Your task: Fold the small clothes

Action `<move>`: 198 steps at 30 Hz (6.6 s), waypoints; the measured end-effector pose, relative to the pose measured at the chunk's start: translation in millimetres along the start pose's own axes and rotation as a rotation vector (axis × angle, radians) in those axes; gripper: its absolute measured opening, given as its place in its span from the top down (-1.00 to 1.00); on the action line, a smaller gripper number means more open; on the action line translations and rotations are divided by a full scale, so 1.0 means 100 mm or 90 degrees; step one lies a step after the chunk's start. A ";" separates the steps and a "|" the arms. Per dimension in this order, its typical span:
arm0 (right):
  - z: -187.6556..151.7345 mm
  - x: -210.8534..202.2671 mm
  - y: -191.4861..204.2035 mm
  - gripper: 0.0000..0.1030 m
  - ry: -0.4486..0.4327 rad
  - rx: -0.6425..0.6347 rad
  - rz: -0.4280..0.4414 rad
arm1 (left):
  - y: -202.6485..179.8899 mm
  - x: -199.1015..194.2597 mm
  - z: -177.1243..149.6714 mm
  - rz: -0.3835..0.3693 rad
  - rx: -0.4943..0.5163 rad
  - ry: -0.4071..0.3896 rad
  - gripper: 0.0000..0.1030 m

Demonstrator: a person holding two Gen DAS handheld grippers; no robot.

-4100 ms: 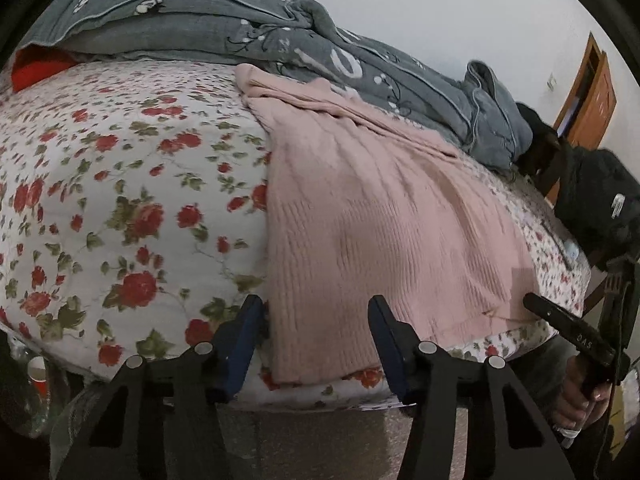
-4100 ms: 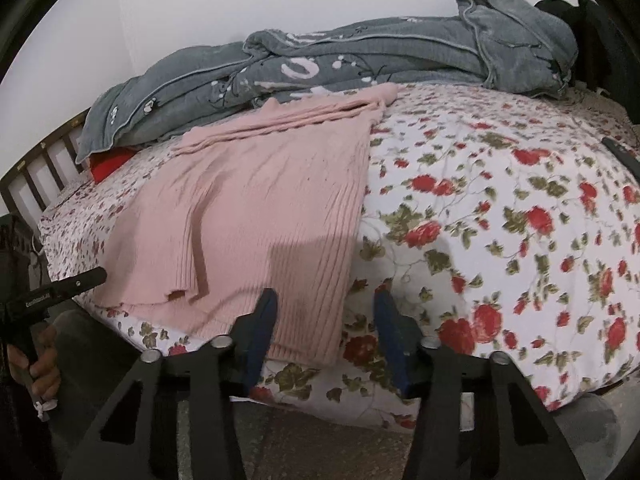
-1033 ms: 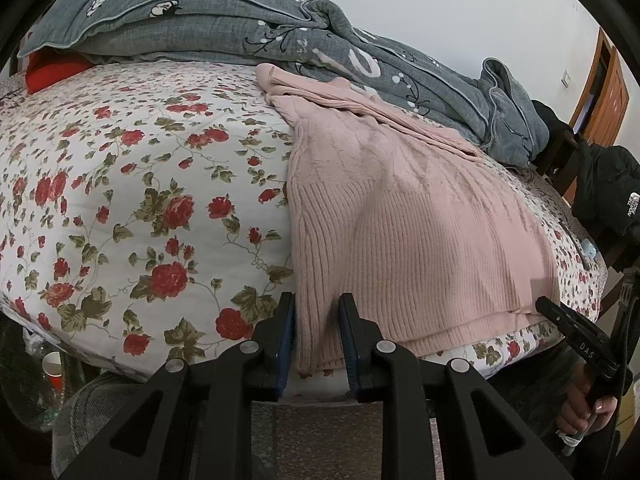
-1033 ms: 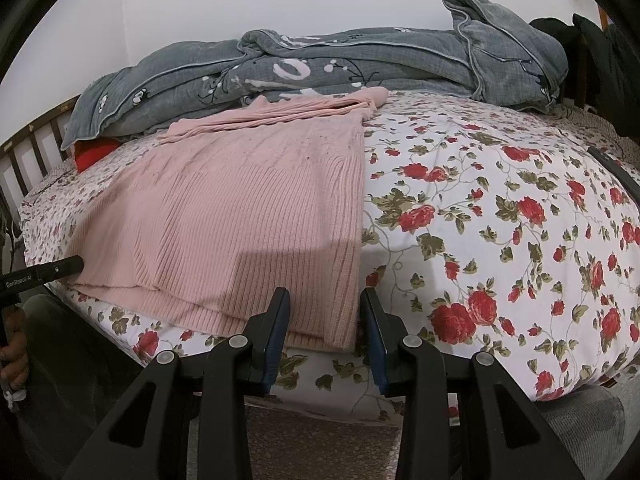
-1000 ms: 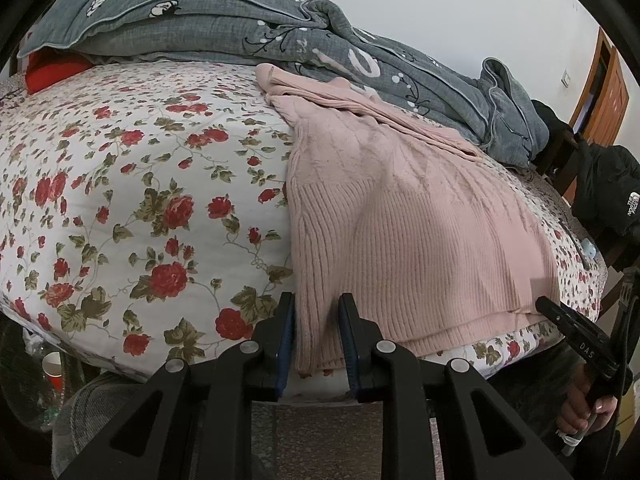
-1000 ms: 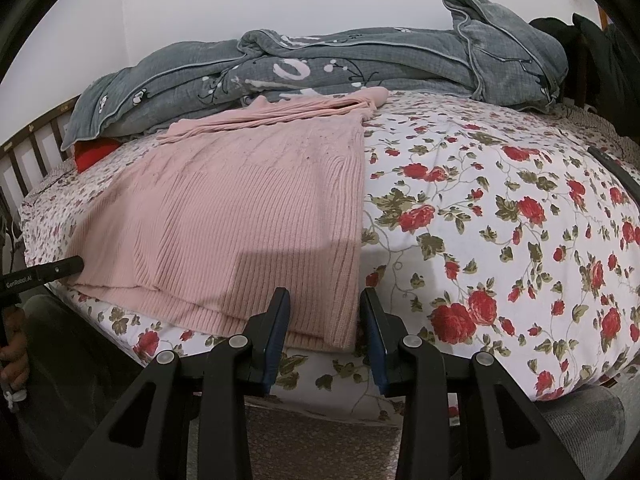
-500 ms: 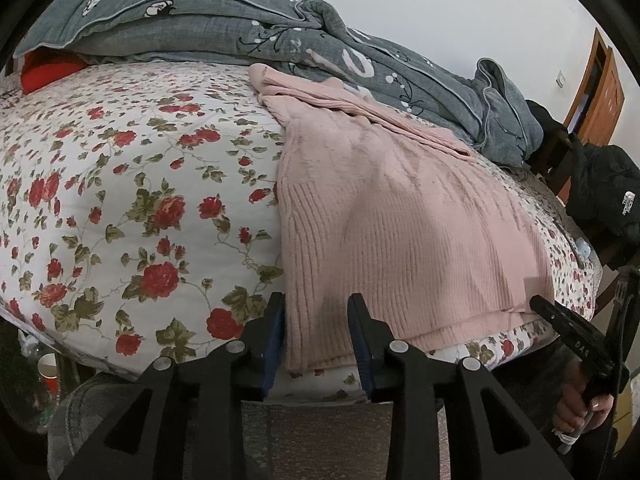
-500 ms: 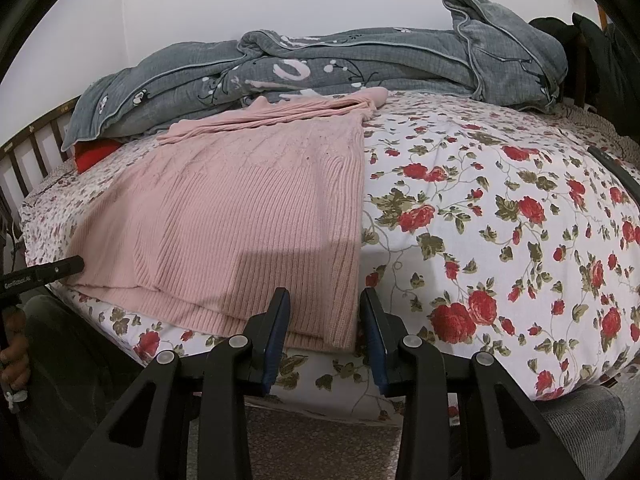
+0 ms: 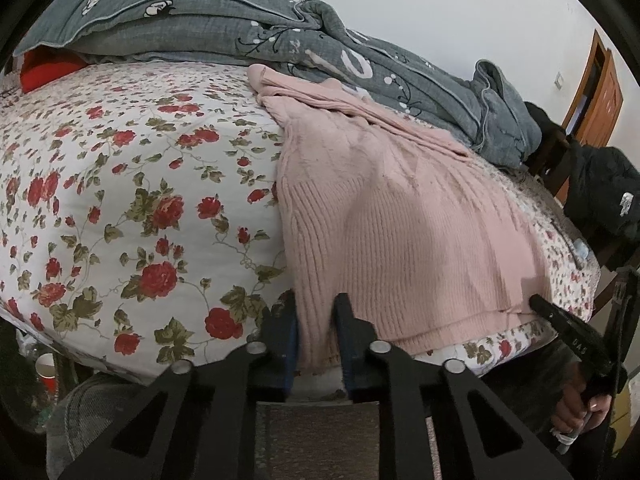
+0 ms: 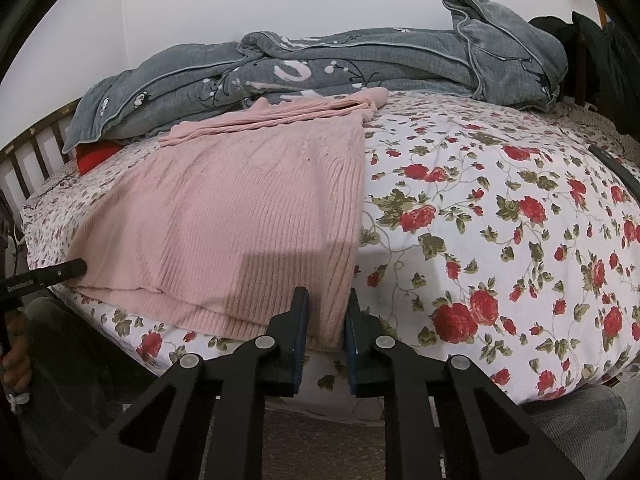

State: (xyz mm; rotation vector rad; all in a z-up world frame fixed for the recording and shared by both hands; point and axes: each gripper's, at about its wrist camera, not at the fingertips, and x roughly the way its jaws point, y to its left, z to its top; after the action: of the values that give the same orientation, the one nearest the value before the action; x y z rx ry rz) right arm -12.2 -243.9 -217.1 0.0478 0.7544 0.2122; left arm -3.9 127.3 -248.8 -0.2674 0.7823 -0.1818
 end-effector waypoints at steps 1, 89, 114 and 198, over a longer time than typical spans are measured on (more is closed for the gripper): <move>0.00 0.00 0.01 0.80 -0.001 -0.001 0.002 | 0.01 -0.01 0.00 -0.006 -0.002 -0.002 0.80; 3.20 2.48 -0.58 0.30 0.041 0.091 0.008 | 0.53 2.06 3.31 0.010 -0.057 0.004 -0.22; 3.05 2.83 -0.54 0.75 0.093 0.070 0.001 | 0.52 2.30 3.12 0.088 0.007 0.023 0.70; 1.70 0.74 -0.53 0.55 0.035 0.097 0.068 | 0.27 0.73 1.53 -0.059 -0.121 -0.015 0.55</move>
State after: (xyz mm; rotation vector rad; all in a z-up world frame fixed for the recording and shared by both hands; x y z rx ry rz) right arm 165.6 -274.7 -149.5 0.2274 0.8225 0.2582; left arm 158.0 160.1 -201.8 -0.4858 0.7647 -0.1913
